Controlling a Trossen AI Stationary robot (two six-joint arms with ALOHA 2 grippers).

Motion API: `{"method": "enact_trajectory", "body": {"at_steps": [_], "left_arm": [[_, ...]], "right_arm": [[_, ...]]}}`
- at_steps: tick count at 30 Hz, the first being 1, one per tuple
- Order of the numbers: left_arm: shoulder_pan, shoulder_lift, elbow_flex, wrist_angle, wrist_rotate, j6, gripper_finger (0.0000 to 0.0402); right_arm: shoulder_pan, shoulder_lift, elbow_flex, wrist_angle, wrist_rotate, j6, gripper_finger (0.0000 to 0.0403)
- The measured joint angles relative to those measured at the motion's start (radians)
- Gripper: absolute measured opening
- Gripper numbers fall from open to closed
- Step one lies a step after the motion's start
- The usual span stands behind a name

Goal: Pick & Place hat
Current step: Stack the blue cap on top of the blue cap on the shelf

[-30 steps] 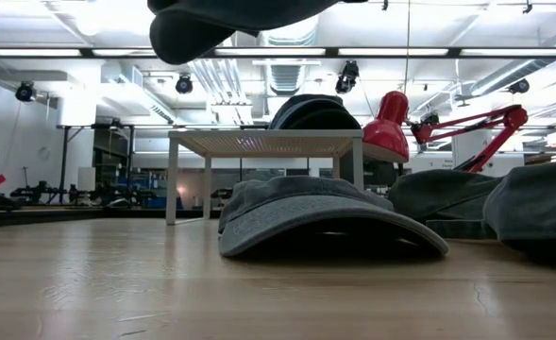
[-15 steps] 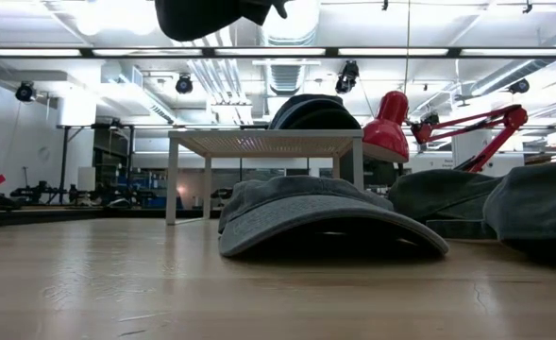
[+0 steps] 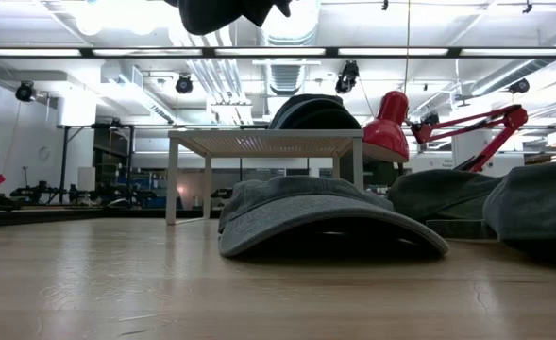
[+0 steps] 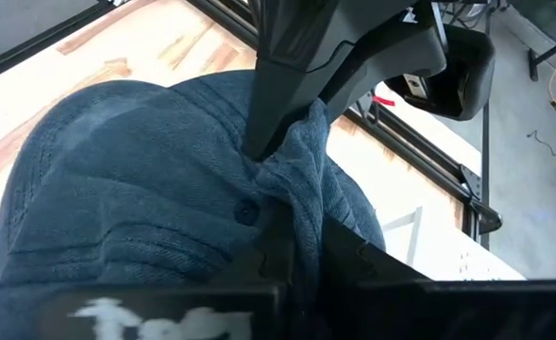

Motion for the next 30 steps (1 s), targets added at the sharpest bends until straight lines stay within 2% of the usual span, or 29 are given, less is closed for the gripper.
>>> {"method": "enact_trajectory", "body": {"at_steps": [8, 19, 24, 30], "left_arm": [[0.000, -0.005, 0.000, 0.008, 0.001, 0.000, 0.0026], [0.000, -0.040, 0.000, 0.052, 0.040, 0.011, 0.0104], [-0.003, -0.076, 0.000, 0.051, 0.057, 0.020, 0.0114], [-0.002, -0.105, 0.000, 0.028, 0.046, 0.084, 0.0112]], "right_arm": [[0.000, -0.011, -0.001, -0.035, 0.012, 0.000, 0.0011], [0.001, -0.049, -0.001, -0.080, 0.014, 0.000, 0.0010], [0.004, -0.072, -0.002, -0.116, 0.014, -0.007, 0.0009], [0.004, -0.105, -0.002, -0.155, 0.014, -0.178, 0.0009]]}}
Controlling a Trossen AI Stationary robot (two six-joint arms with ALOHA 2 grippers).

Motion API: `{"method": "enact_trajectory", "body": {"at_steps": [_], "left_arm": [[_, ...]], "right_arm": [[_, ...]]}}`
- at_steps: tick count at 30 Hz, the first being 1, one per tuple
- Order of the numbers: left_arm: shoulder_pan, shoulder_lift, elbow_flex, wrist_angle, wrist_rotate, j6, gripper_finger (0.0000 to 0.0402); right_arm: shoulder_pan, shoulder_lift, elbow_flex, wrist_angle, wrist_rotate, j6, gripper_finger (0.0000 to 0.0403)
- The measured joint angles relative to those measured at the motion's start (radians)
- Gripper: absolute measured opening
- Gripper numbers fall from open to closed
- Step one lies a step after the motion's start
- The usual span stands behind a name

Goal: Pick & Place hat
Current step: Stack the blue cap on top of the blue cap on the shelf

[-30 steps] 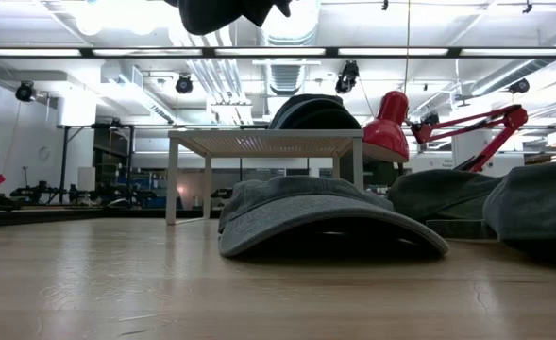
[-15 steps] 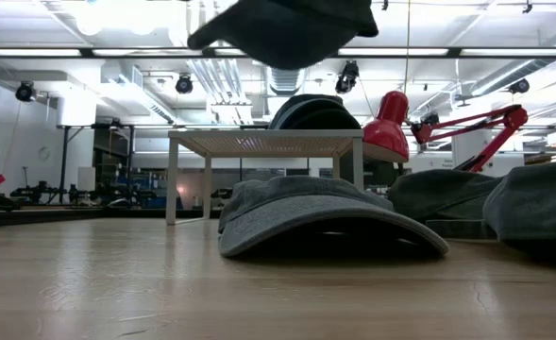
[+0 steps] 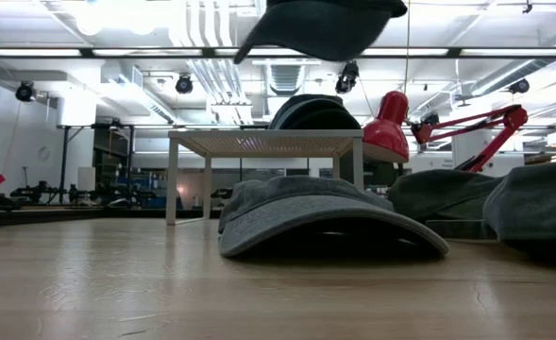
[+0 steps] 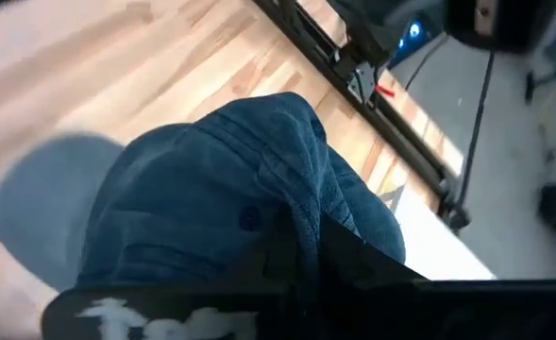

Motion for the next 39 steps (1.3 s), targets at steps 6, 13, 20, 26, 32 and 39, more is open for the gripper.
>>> {"method": "enact_trajectory", "body": {"at_steps": [6, 13, 20, 26, 32, 39], "left_arm": [[0.000, 0.001, -0.001, -0.003, -0.001, 0.030, 0.0112], [0.000, 0.004, -0.003, -0.006, -0.001, 0.029, 0.0112], [0.000, 0.004, -0.003, -0.009, -0.001, 0.072, 0.0112], [0.002, 0.004, -0.004, -0.012, -0.002, 0.216, 0.0112], [0.006, 0.005, -0.004, -0.012, -0.055, 0.406, 0.0113], [0.006, 0.005, -0.004, -0.011, -0.165, 0.569, 0.0113]], "right_arm": [[-0.001, -0.033, 0.000, -0.019, 0.097, -0.209, 0.0009], [-0.028, -0.067, 0.009, -0.024, 0.178, -0.345, 0.0009], [-0.092, -0.070, 0.139, -0.052, 0.133, -0.451, 0.0008], [-0.209, -0.057, 0.272, -0.132, -0.141, -0.480, 0.0008], [-0.335, -0.057, 0.337, -0.202, -0.277, -0.561, 0.0008], [-0.462, -0.050, 0.326, -0.203, -0.480, -0.668, 0.0008]]}}
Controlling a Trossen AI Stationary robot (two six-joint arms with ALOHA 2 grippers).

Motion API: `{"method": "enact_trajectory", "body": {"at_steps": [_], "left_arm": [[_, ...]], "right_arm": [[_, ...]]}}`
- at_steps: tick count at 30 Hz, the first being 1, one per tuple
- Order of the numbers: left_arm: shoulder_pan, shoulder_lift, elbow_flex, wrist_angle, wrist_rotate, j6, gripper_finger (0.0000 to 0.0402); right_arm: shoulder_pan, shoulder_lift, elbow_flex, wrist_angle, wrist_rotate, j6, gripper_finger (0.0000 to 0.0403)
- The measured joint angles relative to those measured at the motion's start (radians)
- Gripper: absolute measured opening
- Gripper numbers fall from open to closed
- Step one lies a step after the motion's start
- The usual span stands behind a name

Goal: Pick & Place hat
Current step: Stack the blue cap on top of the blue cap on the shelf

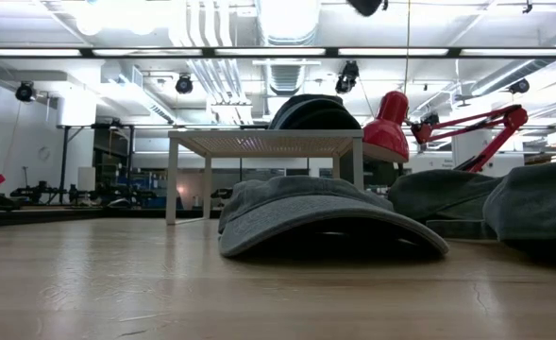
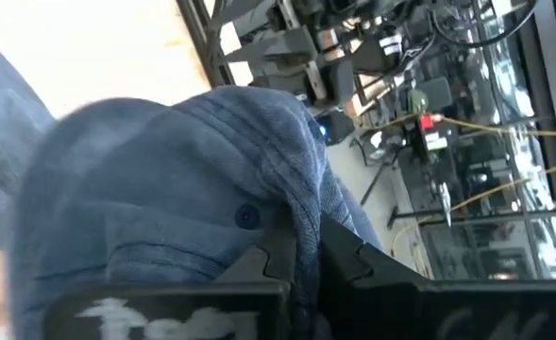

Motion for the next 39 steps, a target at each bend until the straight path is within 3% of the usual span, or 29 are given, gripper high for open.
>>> {"method": "enact_trajectory", "body": {"at_steps": [22, 28, 33, 39], "left_arm": [[0.000, 0.000, 0.000, -0.007, -0.001, 0.149, 0.0113], [0.003, -0.002, 0.000, -0.009, -0.001, 0.163, 0.0113], [0.005, -0.004, 0.000, -0.008, -0.001, 0.171, 0.0113], [0.006, -0.005, 0.000, 0.008, -0.007, 0.246, 0.0113]], "right_arm": [[-0.178, 0.195, 0.051, 0.009, -0.011, -0.198, 0.0008], [-0.249, 0.241, 0.112, -0.001, -0.150, -0.241, 0.0008], [-0.296, 0.279, 0.156, -0.029, -0.167, -0.251, 0.0008], [-0.336, 0.350, 0.236, -0.195, -0.214, -0.324, 0.0008]]}}
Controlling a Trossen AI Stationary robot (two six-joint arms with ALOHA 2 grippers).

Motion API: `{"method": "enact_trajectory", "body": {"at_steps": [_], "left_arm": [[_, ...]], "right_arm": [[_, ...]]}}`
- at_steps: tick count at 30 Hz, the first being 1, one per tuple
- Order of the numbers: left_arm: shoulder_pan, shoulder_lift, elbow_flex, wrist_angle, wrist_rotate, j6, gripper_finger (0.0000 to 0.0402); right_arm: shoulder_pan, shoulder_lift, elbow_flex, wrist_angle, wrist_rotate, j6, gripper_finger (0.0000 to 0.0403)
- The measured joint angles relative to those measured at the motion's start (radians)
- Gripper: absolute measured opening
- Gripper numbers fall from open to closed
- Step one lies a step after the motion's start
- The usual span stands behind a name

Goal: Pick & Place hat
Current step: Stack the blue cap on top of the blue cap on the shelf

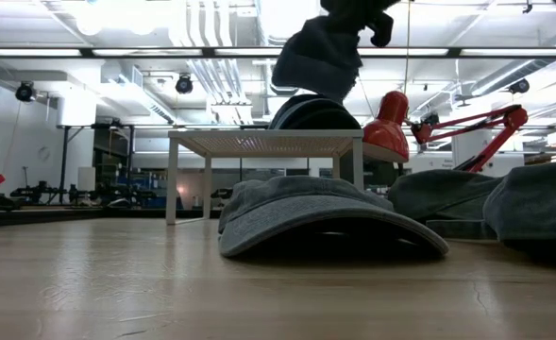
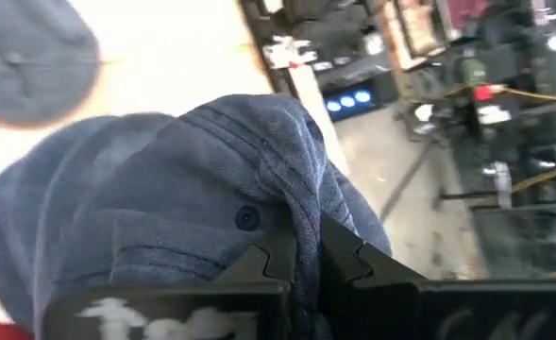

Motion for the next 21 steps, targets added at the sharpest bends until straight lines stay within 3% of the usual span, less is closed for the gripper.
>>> {"method": "enact_trajectory", "body": {"at_steps": [6, 21], "left_arm": [[0.008, 0.000, 0.000, 0.072, -0.046, 0.082, 0.0113], [0.058, -0.001, 0.002, 0.099, -0.053, 0.099, 0.0113]], "right_arm": [[-0.009, 0.078, 0.063, -0.112, -0.003, -0.049, 0.0008], [-0.016, 0.163, 0.078, -0.111, 0.005, -0.095, 0.0011]]}}
